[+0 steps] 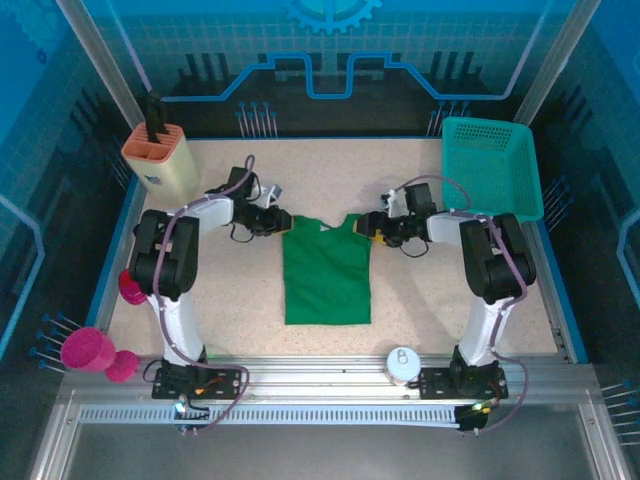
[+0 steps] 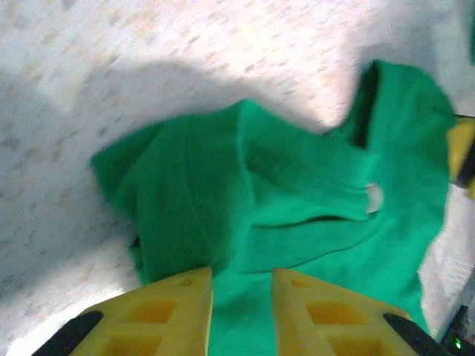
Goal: Fold the inside-out t-shirt
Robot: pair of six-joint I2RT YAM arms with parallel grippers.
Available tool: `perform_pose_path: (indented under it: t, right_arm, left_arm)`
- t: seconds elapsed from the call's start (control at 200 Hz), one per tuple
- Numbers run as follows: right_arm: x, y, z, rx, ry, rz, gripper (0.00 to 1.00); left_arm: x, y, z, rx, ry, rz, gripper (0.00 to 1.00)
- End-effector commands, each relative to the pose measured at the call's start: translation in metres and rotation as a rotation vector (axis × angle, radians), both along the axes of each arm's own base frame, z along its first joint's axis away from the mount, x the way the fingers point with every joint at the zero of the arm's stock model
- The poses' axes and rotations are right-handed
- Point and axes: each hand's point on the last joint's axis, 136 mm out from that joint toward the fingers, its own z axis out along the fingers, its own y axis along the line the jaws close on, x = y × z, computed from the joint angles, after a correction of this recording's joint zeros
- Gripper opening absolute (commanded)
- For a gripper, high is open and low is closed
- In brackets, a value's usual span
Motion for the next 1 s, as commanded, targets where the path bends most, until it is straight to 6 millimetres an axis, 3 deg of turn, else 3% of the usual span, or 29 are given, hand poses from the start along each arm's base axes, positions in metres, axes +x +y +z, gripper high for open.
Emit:
perform_pose_path:
  t: [0.0, 0.065, 0.15, 0.22, 0.25, 0.33, 0.385, 0.46, 0.62, 0.71, 0.756, 0.816, 0.881, 0.931, 0.971, 0.991]
  right_arm:
    - [-0.022, -0.02, 0.014, -0.114, -0.006, -0.05, 0.8]
    - [-0.039, -0.03, 0.028, -0.179, -0.038, -0.047, 0.8]
    - [-0.069, -0.03, 0.04, -0.231, -0.053, 0.021, 0.75]
    - [-0.097, -0.008, 0.05, -0.212, -0.067, 0.146, 0.66]
    - [-0.116, 0.002, 0.045, -0.178, -0.046, 0.201, 0.62]
    - [-0.137, 0.021, 0.041, -0.11, -0.002, 0.238, 0.42]
    - [-0.145, 0.031, 0.034, -0.088, 0.03, 0.246, 0.37]
    - [-0.158, 0.034, 0.011, -0.144, 0.079, 0.26, 0.36]
    - [-0.21, 0.018, -0.053, -0.304, 0.23, 0.294, 0.38]
    - [-0.22, 0.012, -0.063, -0.313, 0.237, 0.279, 0.41]
    - [-0.221, 0.017, -0.053, -0.289, 0.208, 0.301, 0.47]
    - [-0.218, 0.03, -0.023, -0.229, 0.097, 0.365, 0.57]
    - [-0.207, 0.035, 0.021, -0.232, -0.131, 0.415, 0.68]
    - [-0.184, 0.025, 0.056, -0.3, -0.354, 0.366, 0.79]
    - [-0.163, 0.012, 0.082, -0.358, -0.508, 0.281, 0.98]
    - [-0.151, 0.005, 0.094, -0.383, -0.576, 0.228, 1.0]
  left_arm:
    - [-0.004, 0.014, 0.04, 0.049, -0.086, 0.079, 0.32]
    - [-0.03, 0.019, 0.053, 0.053, -0.067, 0.114, 0.39]
    - [-0.072, 0.002, 0.066, -0.008, -0.054, 0.109, 0.39]
    - [-0.106, -0.018, 0.068, -0.02, -0.042, 0.085, 0.41]
    - [-0.117, -0.026, 0.067, -0.024, -0.03, 0.084, 0.44]
    - [-0.134, -0.041, 0.06, -0.053, 0.006, 0.09, 0.44]
    - [-0.139, -0.048, 0.051, -0.05, 0.013, 0.089, 0.44]
    - [-0.149, -0.054, 0.027, 0.008, 0.027, 0.066, 0.43]
    - [-0.201, -0.051, -0.041, 0.19, 0.139, 0.005, 0.42]
    - [-0.228, -0.039, -0.069, 0.253, 0.197, 0.014, 0.41]
    - [-0.237, -0.034, -0.072, 0.257, 0.229, 0.022, 0.41]
    - [-0.246, -0.026, -0.065, 0.283, 0.247, 0.032, 0.4]
    - [-0.241, -0.024, -0.03, 0.277, 0.163, 0.028, 0.42]
    - [-0.226, -0.022, 0.009, 0.273, 0.019, 0.013, 0.44]
    - [-0.209, -0.017, 0.043, 0.28, -0.132, 0.017, 0.64]
    - [-0.2, -0.014, 0.058, 0.283, -0.195, 0.038, 0.75]
